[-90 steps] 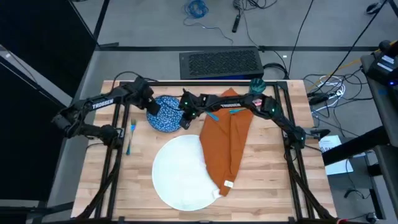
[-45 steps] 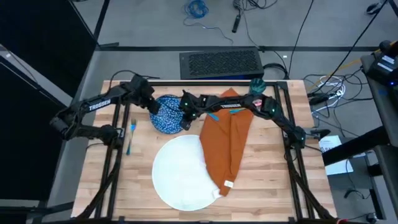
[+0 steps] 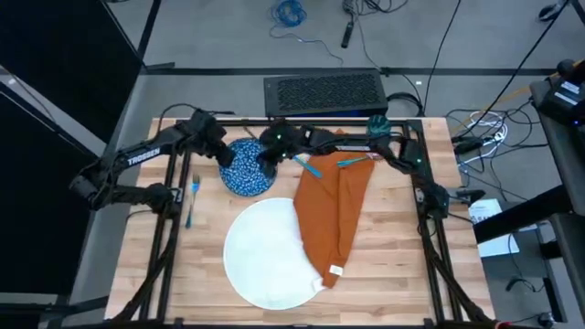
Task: Set table place
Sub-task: Put the blue plate on the white table mat, then fold the orange table napkin
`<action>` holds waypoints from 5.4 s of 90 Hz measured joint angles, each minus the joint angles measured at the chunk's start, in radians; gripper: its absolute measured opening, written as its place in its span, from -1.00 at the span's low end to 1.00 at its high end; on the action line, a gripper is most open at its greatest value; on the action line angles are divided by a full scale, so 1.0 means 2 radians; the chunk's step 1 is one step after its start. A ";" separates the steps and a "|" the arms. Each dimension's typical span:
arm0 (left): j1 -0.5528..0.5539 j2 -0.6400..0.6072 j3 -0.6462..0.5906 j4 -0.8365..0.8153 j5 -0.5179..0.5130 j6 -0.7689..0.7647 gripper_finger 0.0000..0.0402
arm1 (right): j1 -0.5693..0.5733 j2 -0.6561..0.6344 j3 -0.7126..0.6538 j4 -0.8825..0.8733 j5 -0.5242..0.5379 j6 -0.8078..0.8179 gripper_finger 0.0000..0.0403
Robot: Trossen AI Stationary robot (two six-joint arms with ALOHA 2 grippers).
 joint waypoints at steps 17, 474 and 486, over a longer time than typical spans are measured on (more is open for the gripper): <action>0.000 -0.003 0.000 0.035 0.056 -0.023 -1.00 | -0.004 -0.101 0.001 -0.100 0.088 -0.051 -0.65; -0.260 -0.143 -0.022 0.147 -0.189 -0.070 -0.24 | -0.010 -0.209 -0.305 -0.016 0.041 0.079 -0.65; -0.241 -0.134 -0.023 0.109 -0.189 -0.093 -0.24 | -0.010 -0.183 -0.305 0.046 -0.028 0.105 -0.65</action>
